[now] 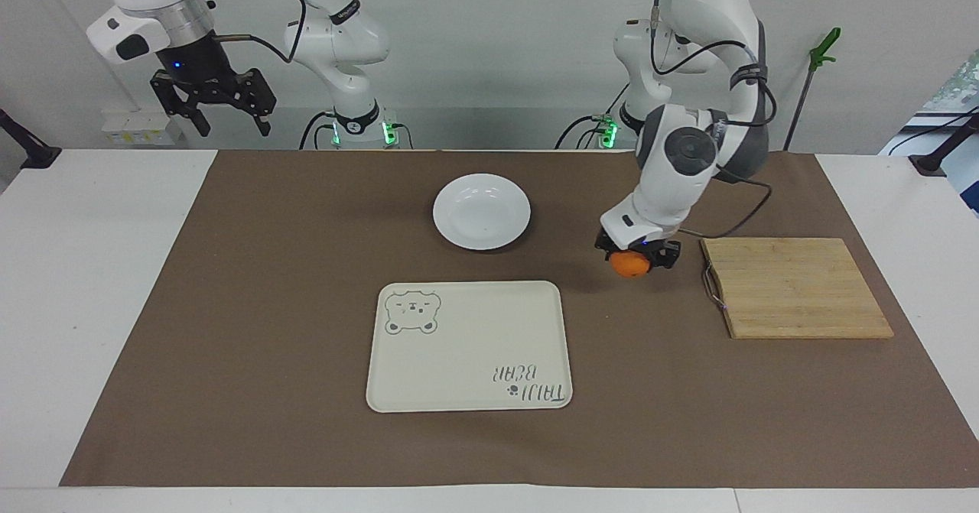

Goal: Place orange and plate with both arms

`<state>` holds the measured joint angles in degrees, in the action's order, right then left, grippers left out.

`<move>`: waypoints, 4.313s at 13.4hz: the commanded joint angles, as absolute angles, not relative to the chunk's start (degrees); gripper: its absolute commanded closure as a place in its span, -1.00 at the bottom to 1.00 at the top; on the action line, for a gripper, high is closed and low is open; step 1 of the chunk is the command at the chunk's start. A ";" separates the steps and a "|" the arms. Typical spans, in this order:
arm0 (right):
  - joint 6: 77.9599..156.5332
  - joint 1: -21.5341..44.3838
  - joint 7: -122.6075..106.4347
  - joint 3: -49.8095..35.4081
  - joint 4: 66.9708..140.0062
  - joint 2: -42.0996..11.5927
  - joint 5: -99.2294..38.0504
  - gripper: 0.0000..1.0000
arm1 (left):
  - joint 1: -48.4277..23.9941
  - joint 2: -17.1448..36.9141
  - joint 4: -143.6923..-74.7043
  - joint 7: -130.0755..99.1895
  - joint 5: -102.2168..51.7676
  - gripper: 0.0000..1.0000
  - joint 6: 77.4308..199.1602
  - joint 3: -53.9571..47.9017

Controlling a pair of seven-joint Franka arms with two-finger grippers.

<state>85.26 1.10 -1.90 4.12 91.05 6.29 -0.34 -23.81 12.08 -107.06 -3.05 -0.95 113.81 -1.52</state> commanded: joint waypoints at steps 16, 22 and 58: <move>84.64 0.70 -3.08 3.78 91.05 6.86 0.18 -1.00 | -50.89 15.29 -113.82 -23.20 -7.47 0.46 129.29 -0.62; 84.64 0.70 -3.08 3.78 91.05 6.86 0.18 -1.00 | -50.89 14.94 -113.82 -22.94 -7.56 -1.00 127.88 -0.62; 89.73 1.14 -4.48 3.34 97.72 6.94 -16.50 -1.00 | -5.54 -0.96 -83.57 12.13 0.44 -1.00 84.73 0.53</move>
